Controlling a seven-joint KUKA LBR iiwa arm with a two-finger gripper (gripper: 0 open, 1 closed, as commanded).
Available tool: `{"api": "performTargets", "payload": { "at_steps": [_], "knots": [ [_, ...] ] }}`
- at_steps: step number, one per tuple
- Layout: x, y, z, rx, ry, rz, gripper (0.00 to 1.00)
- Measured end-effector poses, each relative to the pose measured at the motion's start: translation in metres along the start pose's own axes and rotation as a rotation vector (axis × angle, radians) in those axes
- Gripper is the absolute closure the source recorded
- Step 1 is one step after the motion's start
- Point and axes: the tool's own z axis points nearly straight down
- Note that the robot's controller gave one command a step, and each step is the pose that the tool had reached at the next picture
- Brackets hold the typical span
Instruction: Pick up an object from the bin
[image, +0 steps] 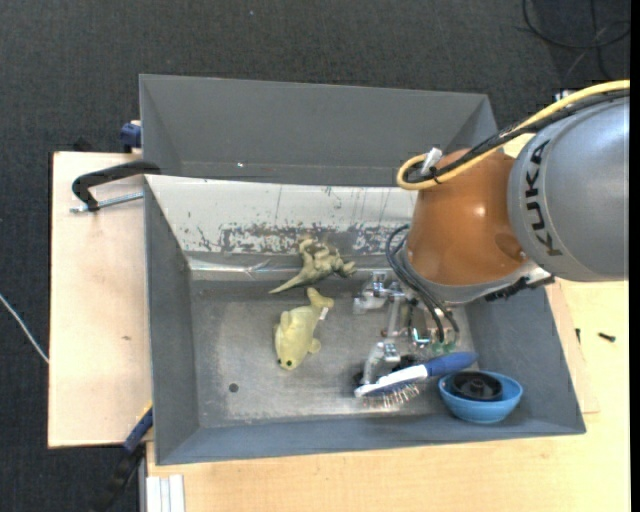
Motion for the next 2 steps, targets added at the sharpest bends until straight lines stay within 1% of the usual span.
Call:
{"api": "performTargets", "payload": {
  "at_steps": [1, 2],
  "knots": [
    [-0.0489, 0.0728, 0.0752, -0.005, -0.011, 0.087, 0.00],
    [-0.0488, 0.0686, 0.0721, -0.002, -0.011, 0.092, 1.00]
  ]
}}
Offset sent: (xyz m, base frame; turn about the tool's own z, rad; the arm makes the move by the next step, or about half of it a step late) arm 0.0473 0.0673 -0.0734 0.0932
